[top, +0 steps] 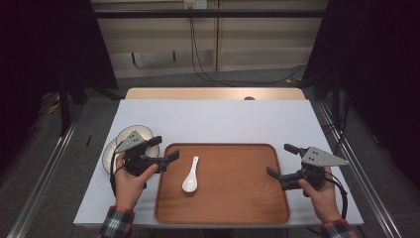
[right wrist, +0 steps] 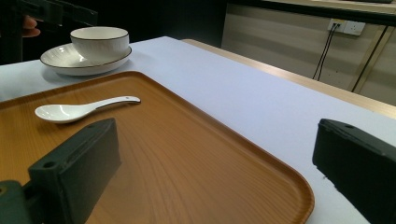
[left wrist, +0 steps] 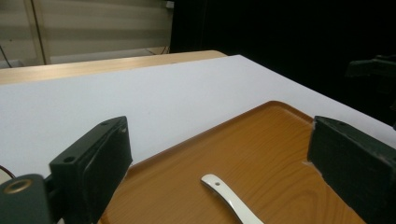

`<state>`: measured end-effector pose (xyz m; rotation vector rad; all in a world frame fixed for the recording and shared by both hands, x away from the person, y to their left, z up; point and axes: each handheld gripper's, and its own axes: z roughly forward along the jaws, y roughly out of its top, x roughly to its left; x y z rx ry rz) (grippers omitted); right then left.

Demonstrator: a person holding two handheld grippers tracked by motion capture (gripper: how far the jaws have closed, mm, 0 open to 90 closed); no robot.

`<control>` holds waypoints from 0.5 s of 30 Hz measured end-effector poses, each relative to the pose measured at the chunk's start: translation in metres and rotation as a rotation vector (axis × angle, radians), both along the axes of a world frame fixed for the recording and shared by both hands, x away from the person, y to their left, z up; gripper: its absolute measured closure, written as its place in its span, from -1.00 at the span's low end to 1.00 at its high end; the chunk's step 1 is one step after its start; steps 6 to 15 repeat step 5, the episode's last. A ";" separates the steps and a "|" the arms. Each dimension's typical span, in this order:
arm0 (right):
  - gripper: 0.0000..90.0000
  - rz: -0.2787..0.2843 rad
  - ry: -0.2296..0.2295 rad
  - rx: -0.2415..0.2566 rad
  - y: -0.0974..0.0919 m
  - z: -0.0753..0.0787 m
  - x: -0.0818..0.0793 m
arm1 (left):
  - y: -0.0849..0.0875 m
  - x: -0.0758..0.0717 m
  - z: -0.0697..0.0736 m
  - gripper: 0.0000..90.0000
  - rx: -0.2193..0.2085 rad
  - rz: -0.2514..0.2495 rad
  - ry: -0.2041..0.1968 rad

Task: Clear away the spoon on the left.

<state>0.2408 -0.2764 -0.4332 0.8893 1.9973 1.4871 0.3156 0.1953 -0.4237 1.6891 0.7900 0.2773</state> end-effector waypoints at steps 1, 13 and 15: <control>-0.99 -0.002 0.001 -0.001 0.000 0.000 0.000 | 0.001 0.000 0.000 -0.87 0.006 -0.003 -0.001; -0.99 -0.003 0.004 0.000 0.000 -0.001 0.000 | 0.001 0.000 0.000 -0.87 0.011 -0.016 0.001; -0.99 -0.003 0.004 0.000 0.000 -0.001 0.000 | 0.001 0.000 0.000 -0.87 0.011 -0.016 0.001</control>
